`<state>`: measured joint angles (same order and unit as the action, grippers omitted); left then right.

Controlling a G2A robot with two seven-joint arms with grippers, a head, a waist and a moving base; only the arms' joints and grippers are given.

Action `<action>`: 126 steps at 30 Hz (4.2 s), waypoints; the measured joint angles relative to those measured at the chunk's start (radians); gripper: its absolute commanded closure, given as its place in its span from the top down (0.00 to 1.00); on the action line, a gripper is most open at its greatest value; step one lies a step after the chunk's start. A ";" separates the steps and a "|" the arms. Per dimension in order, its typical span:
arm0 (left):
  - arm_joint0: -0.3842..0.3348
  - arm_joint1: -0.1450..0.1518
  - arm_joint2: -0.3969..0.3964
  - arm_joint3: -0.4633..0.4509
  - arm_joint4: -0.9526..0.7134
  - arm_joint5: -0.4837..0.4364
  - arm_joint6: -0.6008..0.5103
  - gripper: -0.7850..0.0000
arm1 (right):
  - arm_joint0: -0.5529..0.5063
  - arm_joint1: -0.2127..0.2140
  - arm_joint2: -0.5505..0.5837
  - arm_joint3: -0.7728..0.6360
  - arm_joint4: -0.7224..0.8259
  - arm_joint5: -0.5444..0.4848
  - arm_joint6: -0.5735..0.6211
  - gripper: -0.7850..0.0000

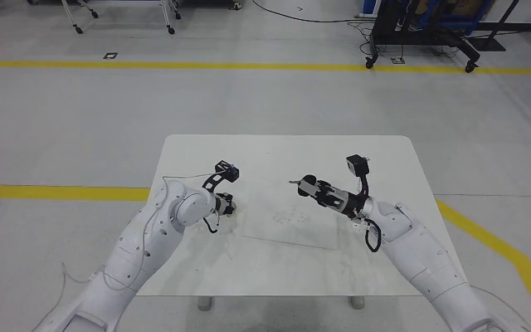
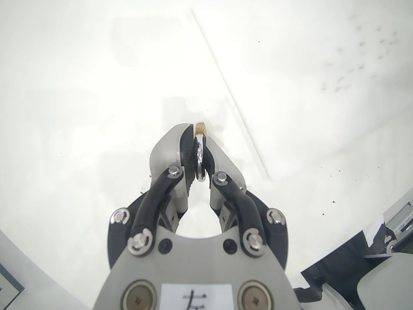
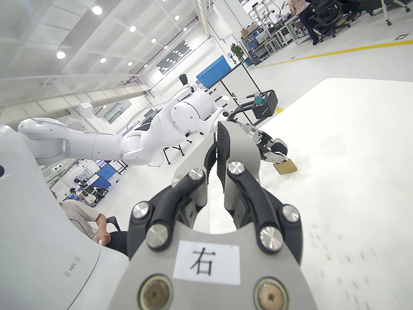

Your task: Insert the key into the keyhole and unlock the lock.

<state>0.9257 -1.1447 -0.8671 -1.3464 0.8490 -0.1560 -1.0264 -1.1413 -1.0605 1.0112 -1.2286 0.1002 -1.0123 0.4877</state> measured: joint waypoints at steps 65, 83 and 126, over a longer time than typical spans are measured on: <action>-0.226 -0.115 0.046 0.571 -1.527 -0.355 -0.283 0.00 | 0.167 -0.133 -0.188 0.182 0.258 0.000 -0.030 0.00; -0.284 -0.136 0.083 0.657 -1.553 -0.326 -0.312 0.00 | 0.141 -0.134 -0.126 0.165 0.324 0.000 0.119 0.00; -0.263 -0.195 0.057 0.553 -1.681 0.310 0.274 0.00 | -0.105 -0.109 0.011 -0.093 0.556 0.537 -0.103 0.00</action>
<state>0.6629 -1.3395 -0.8106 -0.7933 -0.8325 0.1539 -0.7525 -1.2464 -1.1691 1.0226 -1.3215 0.6559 -0.4750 0.3848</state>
